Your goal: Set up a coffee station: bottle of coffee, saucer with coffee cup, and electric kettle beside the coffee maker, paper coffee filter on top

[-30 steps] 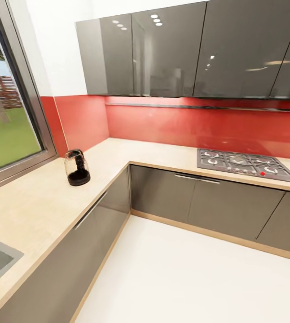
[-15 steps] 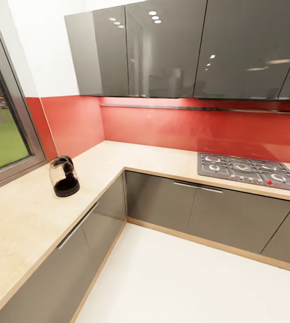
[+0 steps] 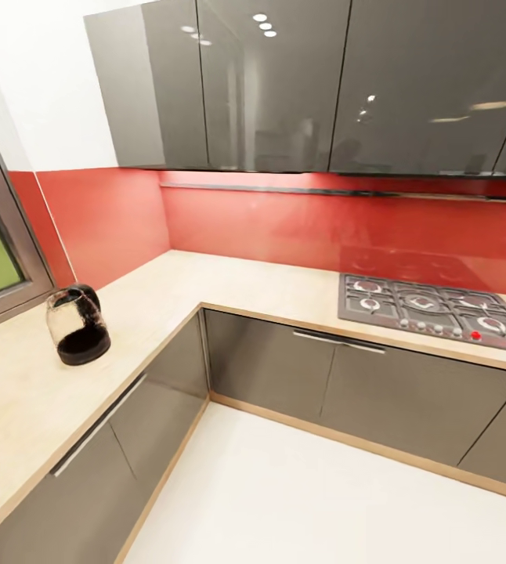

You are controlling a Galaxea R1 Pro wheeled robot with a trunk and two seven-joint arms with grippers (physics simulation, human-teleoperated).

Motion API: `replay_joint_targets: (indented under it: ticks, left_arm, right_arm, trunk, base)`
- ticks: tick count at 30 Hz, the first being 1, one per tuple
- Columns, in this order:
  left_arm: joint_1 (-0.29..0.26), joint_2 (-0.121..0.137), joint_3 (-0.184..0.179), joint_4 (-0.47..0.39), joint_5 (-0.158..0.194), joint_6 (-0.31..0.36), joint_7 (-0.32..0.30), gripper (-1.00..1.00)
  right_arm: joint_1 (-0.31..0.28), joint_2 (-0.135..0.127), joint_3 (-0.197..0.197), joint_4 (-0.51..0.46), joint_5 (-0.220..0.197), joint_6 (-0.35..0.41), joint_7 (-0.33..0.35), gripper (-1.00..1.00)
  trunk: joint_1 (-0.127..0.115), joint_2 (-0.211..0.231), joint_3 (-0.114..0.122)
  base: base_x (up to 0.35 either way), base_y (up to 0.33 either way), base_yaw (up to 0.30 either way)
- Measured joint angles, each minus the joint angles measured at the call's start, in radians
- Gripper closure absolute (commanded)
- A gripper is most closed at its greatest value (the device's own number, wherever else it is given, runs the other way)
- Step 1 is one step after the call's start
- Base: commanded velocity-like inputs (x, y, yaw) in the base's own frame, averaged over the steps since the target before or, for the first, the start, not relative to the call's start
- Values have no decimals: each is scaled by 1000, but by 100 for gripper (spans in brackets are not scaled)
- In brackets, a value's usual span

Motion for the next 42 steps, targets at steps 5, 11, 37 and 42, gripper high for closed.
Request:
replay_joint_targets:
  ticks: [5, 11, 37, 42]
  left_arm:
    - [0, 1, 1, 0, 0, 0, 0, -100]
    - [0, 1, 2, 0, 1, 0, 0, -100]
    - [0, 8, 43, 0, 2, 0, 0, -100]
    - [0, 9, 47, 0, 2, 0, 0, -100]
  right_arm:
    - [0, 0, 0, 0, 0, 0, 0, -100]
    - [0, -1, 0, 0, 0, 0, 0, -100]
    - [0, 0, 0, 0, 0, 0, 0, -100]
    - [0, 0, 0, 0, 0, 0, 0, -100]
  trunk:
    - [0, 0, 0]
    - [0, 0, 0]
    - [0, 0, 0]
    - [0, 0, 0]
  base:
    - [236, -250, 0]
    - [197, -271, 0]
    - [111, -305, 179]
    - [11, -314, 277]
